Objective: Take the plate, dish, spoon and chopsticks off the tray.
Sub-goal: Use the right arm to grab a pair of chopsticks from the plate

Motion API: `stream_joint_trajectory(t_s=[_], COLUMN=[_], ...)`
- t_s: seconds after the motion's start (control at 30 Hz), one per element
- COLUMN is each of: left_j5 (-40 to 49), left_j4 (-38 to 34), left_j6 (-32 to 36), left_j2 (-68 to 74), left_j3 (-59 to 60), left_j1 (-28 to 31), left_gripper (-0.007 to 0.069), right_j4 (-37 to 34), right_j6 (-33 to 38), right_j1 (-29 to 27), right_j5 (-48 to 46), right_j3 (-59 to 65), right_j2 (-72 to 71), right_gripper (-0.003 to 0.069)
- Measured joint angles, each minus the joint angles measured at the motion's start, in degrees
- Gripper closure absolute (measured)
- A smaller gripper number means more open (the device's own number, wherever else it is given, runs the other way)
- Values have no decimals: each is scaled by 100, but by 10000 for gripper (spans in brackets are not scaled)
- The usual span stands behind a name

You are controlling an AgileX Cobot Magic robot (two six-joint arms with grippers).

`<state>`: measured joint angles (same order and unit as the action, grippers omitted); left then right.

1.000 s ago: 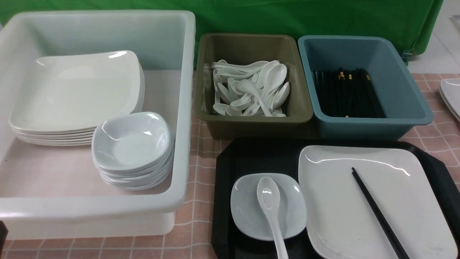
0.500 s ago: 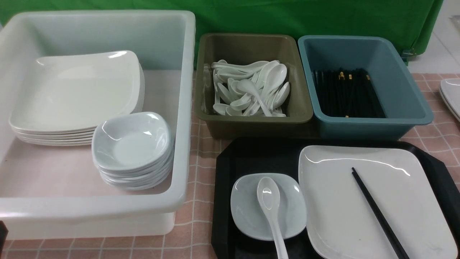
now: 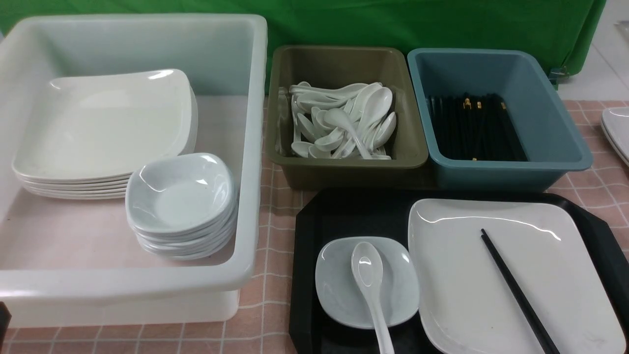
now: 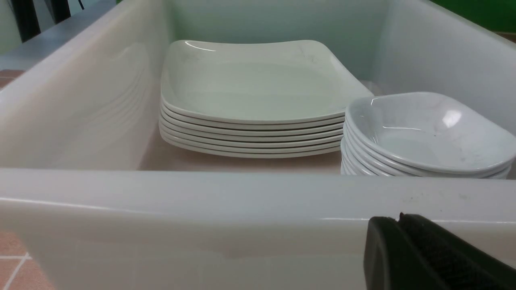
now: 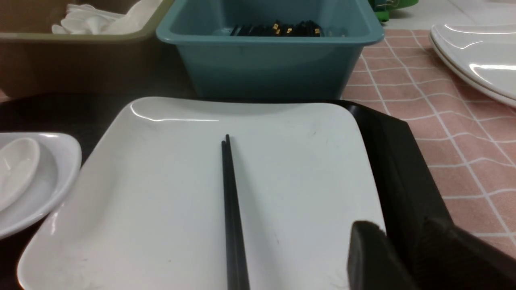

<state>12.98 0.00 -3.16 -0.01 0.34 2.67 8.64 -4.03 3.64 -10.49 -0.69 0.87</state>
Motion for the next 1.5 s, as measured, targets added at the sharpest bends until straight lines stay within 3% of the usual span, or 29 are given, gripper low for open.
stream_joint_trajectory(t_s=[0.2,0.3,0.37,0.4,0.5,0.63,0.77,0.83,0.97,1.07,1.13,1.17,1.2,1.3,1.4,1.47,1.5], left_j5=[12,12,12,12,12,12,12,12,12,12,12,12,12,12,12,16,16], left_j4=[0,0,0,0,0,0,0,0,0,0,0,0,0,0,0,0,0], left_j6=[-5,-5,-5,-5,-5,-5,-5,-5,9,11,5,5,5,5,5,5,5], left_j2=[0,0,0,0,0,0,0,0,0,0,0,0,0,0,0,0,0], left_j3=[0,0,0,0,0,0,0,0,0,0,0,0,0,0,0,0,0], left_j1=[0,0,0,0,0,0,0,0,0,0,0,0,0,0,0,0,0], left_gripper=[619,619,619,619,619,619,619,619,619,619,619,619,619,619,619,619,619], right_j4=[-67,-711,-819,-926,-993,-1016,-1020,-1020,-1020,-1020,-1020,-1020,-1015,-1015,-1036,-1075,-1081], right_j6=[-504,-2375,-2872,-3517,-3952,-4034,-3557,-2825,-1514,-1153,-644,-610,-408,-209,357,493,514], right_j1=[0,0,0,0,0,0,0,0,0,0,0,0,0,0,27,146,167], right_j5=[83,293,364,413,479,963,1605,1400,15,-1027,-2371,-2449,-2920,-3150,-3091,-3101,-3111], right_j3=[0,32,43,49,49,49,-8,-416,-1595,-2286,-2987,-3025,-3268,-3435,-3595,-3711,-3726], right_j2=[0,0,0,0,0,0,17,211,1292,2074,3075,3229,3765,4475,5659,6188,6299], right_gripper=[418,418,418,418,418,431,517,601,628,626,621,620,607,560,378,292,284])
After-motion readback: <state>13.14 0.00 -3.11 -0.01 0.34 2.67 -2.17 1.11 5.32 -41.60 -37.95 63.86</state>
